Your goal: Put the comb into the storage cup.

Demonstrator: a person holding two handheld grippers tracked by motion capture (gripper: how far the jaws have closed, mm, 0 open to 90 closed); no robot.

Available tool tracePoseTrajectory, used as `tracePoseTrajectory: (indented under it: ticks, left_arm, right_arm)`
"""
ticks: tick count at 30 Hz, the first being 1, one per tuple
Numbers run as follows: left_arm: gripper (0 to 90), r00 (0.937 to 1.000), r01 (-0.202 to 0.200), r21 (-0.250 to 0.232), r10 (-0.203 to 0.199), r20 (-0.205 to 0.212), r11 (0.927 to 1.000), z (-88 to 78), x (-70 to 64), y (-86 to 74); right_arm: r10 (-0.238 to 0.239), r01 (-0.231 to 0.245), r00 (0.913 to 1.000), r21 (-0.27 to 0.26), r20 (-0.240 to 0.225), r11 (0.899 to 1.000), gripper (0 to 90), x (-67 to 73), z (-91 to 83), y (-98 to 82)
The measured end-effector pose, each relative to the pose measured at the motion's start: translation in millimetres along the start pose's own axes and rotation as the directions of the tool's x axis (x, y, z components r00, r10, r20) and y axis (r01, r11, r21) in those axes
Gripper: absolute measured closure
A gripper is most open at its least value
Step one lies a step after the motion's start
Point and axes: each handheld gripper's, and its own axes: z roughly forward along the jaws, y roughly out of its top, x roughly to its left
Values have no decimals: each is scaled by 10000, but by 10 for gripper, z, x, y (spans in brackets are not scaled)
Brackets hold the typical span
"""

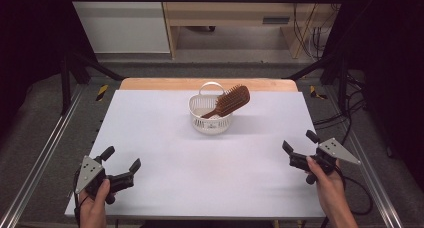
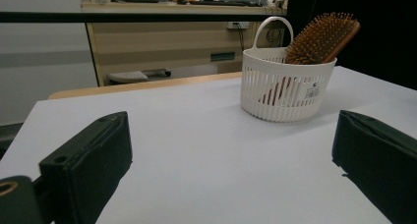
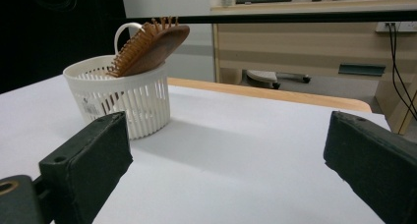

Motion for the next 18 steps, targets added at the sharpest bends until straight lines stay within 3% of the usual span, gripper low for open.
tracePoseTrajectory:
  ticks: [8,18]
  left_arm:
    - [17,9998,15,36,-16,177,10000,4,-19,1]
    - [18,9995,142,49,-143,267,9999,-80,-7,-12]
  right_arm:
    - [-334,335,9993,25,-157,9994,41,42,-20,-86]
    - [-984,991,9914,40,-863,9951,37,181,40,-175]
